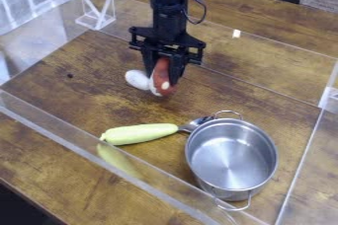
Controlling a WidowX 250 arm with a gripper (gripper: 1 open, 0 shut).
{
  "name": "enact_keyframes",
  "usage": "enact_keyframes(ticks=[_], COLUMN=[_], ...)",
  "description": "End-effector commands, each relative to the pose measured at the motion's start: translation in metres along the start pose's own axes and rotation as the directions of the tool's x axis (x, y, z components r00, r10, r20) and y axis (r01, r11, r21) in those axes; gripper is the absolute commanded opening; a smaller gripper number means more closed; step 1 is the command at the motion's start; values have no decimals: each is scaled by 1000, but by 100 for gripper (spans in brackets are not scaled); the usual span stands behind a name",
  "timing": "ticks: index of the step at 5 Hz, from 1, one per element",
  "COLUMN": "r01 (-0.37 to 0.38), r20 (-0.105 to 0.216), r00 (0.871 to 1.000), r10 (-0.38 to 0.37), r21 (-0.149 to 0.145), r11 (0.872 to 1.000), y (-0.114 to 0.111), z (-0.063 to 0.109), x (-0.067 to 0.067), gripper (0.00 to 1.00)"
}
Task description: Remove the mushroom from the silver pot and put it on the table
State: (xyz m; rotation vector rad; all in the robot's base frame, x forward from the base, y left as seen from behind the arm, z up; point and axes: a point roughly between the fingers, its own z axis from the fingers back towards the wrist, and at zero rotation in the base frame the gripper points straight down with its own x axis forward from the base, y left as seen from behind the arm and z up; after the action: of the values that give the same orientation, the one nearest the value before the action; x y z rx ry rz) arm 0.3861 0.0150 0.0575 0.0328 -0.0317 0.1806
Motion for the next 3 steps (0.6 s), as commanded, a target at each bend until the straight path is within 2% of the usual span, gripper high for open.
enact_keyframes(ticks=[1, 3], r01=[-8, -74], r20=[81, 87], r00=[997, 993], r10=[10, 77], r21=[-22, -40], r11=[1000, 996], y=[-8, 0], z=[35, 52], x=[3, 1], gripper=[0, 0])
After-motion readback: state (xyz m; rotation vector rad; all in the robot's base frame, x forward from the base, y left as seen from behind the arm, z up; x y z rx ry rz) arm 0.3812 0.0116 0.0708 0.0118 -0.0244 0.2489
